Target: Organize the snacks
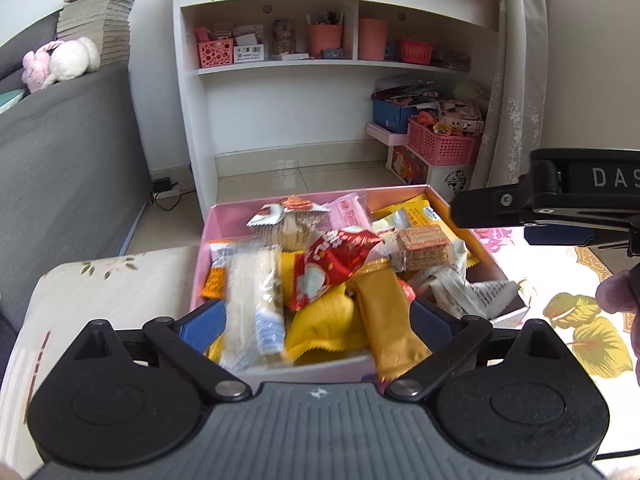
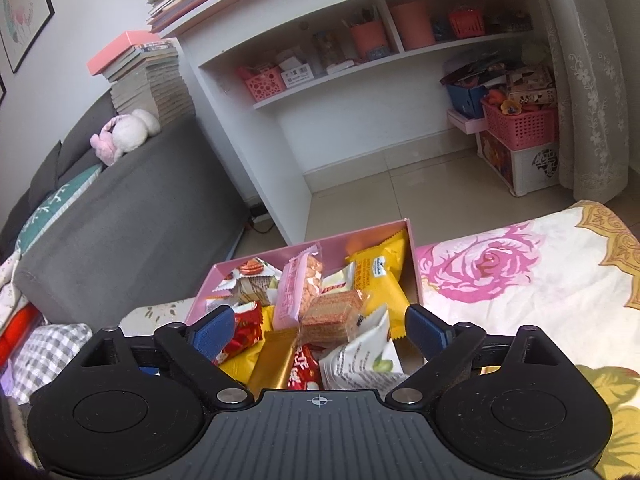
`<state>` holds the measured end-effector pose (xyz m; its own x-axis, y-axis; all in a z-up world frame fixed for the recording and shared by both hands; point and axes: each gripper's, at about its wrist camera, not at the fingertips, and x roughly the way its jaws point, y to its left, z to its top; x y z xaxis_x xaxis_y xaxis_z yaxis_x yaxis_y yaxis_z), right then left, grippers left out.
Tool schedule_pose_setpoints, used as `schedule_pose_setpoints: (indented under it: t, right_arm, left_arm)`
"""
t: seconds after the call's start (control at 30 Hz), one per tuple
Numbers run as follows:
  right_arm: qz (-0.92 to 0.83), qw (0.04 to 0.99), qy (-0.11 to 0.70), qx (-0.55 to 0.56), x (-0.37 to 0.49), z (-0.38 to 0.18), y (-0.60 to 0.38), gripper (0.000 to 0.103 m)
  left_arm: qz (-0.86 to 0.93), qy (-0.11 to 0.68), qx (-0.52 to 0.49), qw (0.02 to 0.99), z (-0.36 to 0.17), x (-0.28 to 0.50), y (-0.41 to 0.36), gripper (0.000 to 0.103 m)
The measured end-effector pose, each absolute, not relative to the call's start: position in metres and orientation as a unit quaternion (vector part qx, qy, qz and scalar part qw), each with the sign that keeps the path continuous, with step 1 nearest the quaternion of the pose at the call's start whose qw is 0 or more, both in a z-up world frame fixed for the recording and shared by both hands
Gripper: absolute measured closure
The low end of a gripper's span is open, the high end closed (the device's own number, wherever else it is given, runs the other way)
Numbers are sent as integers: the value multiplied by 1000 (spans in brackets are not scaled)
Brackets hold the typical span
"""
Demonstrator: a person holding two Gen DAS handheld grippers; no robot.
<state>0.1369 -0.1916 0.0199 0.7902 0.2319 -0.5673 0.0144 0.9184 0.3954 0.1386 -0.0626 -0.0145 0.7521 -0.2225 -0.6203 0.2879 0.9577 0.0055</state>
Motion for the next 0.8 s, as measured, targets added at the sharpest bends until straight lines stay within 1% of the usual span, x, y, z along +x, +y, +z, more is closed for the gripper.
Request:
schedule_pose_setpoints:
  t: [0.1, 0.27, 0.53, 0.6, 0.67, 0.8]
  right_arm:
    - [50, 925, 324, 190, 126, 22, -191, 6]
    - [36, 925, 340, 169, 102, 25, -178, 4]
    - [11, 920, 371, 129, 63, 38, -148, 3]
    - [0, 923, 361, 133, 49, 41, -145, 3]
    - [-11, 925, 356, 133, 38, 42, -143, 0]
    - [-33, 927, 353, 124, 23, 40, -138, 0]
  left_arm:
    - [-126, 334, 48, 933, -11, 127, -53, 1]
    - [-109, 349, 46, 930, -6, 108, -40, 0]
    - [-64, 388, 32, 919, 8, 75, -25, 0]
    - [-56, 392, 22, 918, 10, 65, -20, 0]
    - [-50, 394, 25, 917, 11, 59, -17, 0]
    - [-32, 390, 36, 919, 12, 47, -13, 0]
